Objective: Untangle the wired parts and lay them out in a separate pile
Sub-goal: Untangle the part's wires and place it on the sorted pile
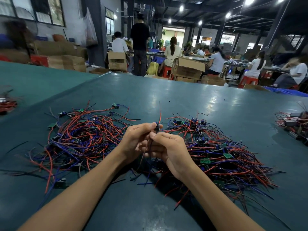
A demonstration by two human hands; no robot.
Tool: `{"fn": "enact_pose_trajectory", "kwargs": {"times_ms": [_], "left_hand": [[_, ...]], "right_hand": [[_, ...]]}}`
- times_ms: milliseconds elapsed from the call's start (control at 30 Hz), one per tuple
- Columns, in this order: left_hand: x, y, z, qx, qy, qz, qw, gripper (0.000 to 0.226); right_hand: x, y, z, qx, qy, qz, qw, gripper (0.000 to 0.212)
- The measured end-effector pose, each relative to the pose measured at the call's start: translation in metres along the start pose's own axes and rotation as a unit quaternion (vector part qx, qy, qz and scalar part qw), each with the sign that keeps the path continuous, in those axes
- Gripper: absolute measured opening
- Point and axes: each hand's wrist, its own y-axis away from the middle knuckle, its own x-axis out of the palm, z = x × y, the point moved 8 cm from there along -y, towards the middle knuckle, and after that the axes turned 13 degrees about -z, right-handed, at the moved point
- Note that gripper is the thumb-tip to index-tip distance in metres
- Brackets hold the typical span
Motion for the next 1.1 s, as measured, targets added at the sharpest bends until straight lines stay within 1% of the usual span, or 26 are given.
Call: {"fn": "enact_pose_trajectory", "kwargs": {"times_ms": [133,233,300,333,367,433,500,567,667,800,933,1000,1100], "left_hand": [[-0.003,-0.005,0.003,0.002,0.028,-0.008,1.0,0.023],[-0.006,-0.007,0.003,0.007,0.031,-0.01,0.999,0.027],[-0.009,-0.008,0.004,0.011,0.021,-0.03,0.999,0.035],[-0.012,-0.009,0.004,0.014,0.023,-0.043,0.999,0.039],[-0.015,-0.011,0.003,0.017,0.027,-0.061,0.998,0.036],[-0.027,-0.017,-0.001,0.032,0.038,-0.115,0.992,0.023],[-0.038,-0.023,-0.004,0.043,0.05,-0.159,0.985,0.025],[-0.041,-0.026,-0.004,0.05,0.052,-0.163,0.984,0.027],[-0.039,-0.028,-0.002,0.058,0.044,-0.158,0.985,0.026],[-0.052,-0.033,-0.006,0.067,0.074,-0.206,0.973,0.024],[-0.052,-0.03,-0.008,0.076,0.073,-0.219,0.97,0.022],[-0.052,-0.029,-0.01,0.082,0.079,-0.231,0.966,0.021],[-0.055,-0.029,-0.014,0.087,0.093,-0.251,0.959,0.021]], "right_hand": [[0.006,-0.001,-0.007,0.015,-0.024,0.001,1.0,0.025],[0.011,-0.001,-0.012,0.021,-0.031,0.001,0.999,0.034],[0.012,0.0,-0.012,0.017,-0.016,0.006,1.0,0.032],[0.012,0.001,-0.011,0.009,0.0,0.008,1.0,0.031],[0.012,0.002,-0.01,-0.001,0.02,0.011,1.0,0.03],[0.016,0.009,-0.01,-0.02,0.064,0.033,0.997,0.029],[0.024,0.017,-0.009,-0.046,0.101,0.064,0.992,0.029],[0.028,0.022,-0.005,-0.084,0.132,0.074,0.985,0.031],[0.024,0.024,0.004,-0.135,0.168,0.062,0.974,0.033],[0.027,0.027,-0.004,-0.133,0.186,0.089,0.969,0.032],[0.027,0.026,-0.004,-0.158,0.201,0.092,0.962,0.031],[0.024,0.027,-0.001,-0.181,0.232,0.092,0.951,0.03],[0.027,0.034,0.001,-0.235,0.293,0.11,0.92,0.028]]}}
